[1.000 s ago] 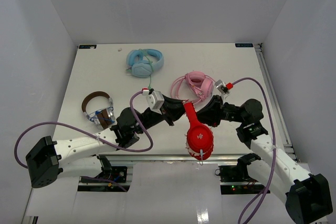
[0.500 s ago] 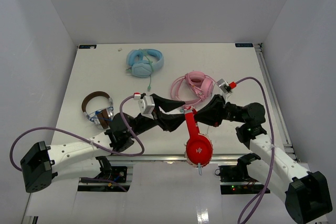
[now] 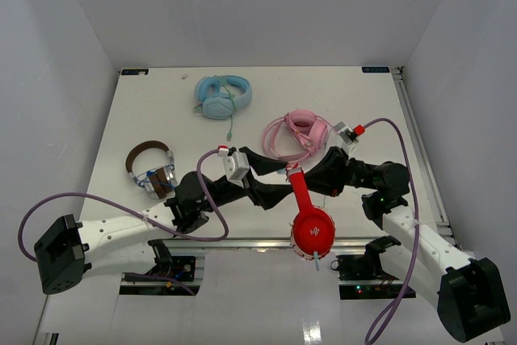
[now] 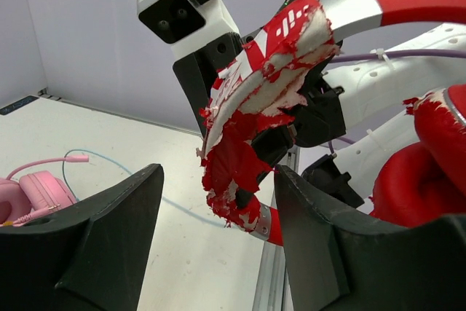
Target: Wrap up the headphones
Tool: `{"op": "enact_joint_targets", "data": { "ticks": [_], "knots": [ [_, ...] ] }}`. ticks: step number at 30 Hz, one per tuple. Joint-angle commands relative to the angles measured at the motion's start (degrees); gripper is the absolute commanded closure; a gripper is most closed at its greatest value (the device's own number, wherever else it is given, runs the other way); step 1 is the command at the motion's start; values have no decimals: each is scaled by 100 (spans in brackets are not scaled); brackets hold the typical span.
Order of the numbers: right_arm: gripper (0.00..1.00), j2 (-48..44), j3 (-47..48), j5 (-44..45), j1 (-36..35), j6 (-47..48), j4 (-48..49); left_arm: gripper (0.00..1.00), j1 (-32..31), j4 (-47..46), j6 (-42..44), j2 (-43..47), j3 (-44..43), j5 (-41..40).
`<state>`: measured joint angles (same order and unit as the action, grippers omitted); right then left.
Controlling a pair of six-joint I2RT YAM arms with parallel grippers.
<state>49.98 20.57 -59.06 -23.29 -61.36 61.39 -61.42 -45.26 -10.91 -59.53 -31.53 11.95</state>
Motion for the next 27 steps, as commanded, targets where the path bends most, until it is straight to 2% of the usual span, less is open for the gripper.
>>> {"op": "enact_joint_targets", "data": {
  "ticks": [1, 13, 21, 25, 27],
  "knots": [
    [92, -32, 28, 12, 0, -330, 300, 28, -19, -16, 195, -114, -276, 359],
    [92, -87, -72, -16, 0, -350, 260, 34, -19, -384, 62, -472, -586, 888],
    [92, -145, -62, 27, 0, -342, 252, 39, -19, -521, 1, -561, -459, 896],
    [92, -99, -92, 20, 0, -356, 290, 62, -19, -734, -13, -600, -391, 863],
    [92, -81, -109, 7, -9, -373, 331, 71, -19, -925, -39, -606, -366, 922]
  ]
}}
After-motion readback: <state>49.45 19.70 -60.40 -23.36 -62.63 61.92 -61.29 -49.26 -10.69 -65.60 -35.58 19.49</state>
